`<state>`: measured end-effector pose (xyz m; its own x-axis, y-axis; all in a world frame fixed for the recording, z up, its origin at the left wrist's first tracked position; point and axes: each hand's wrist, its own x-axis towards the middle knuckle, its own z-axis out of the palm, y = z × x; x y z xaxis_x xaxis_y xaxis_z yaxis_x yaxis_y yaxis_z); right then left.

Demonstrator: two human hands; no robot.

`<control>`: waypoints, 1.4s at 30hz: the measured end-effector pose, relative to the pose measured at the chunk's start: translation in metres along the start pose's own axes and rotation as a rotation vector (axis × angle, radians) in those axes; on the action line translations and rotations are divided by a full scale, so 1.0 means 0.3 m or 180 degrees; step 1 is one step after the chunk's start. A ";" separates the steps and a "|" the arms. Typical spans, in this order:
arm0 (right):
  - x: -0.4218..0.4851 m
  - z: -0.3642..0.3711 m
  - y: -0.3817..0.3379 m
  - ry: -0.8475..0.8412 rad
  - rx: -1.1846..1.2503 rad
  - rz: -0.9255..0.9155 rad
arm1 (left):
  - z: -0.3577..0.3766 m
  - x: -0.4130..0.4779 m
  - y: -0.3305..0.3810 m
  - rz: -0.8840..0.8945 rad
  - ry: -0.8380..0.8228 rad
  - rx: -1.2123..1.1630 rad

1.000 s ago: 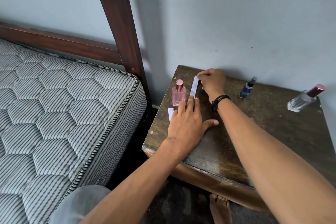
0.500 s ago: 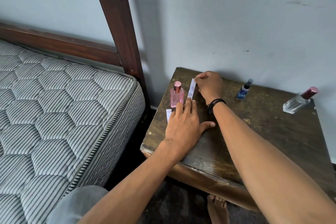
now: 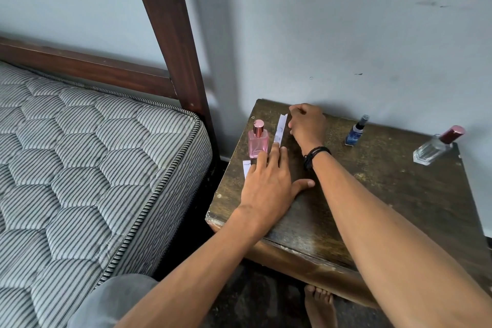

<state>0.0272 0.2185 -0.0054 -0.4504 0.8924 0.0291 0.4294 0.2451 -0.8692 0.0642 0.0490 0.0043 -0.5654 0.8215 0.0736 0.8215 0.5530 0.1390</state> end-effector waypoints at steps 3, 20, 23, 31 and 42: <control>-0.008 -0.007 -0.001 0.0027 0.0206 -0.0024 | -0.002 0.000 0.003 0.0025 0.0014 -0.0075; -0.072 -0.076 -0.001 -0.0139 0.1252 -0.0101 | -0.247 0.022 -0.177 -0.1187 0.2621 -0.3618; -0.087 -0.078 -0.004 -0.0196 0.1059 -0.0127 | -0.234 0.029 -0.186 -0.1456 0.2352 -0.4152; -0.228 -0.134 0.018 -0.0616 0.1003 -0.0069 | -0.158 0.052 -0.189 -0.2018 0.1258 -0.4233; -0.284 -0.196 -0.004 -0.1195 0.0936 -0.0288 | -0.120 0.050 -0.202 -0.1541 0.0195 -0.3513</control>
<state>0.1109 0.1645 0.0221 -0.7503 0.6607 -0.0222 0.1604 0.1495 -0.9757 0.0032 0.0228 0.0325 -0.8245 0.5374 -0.1769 0.0351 0.3607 0.9320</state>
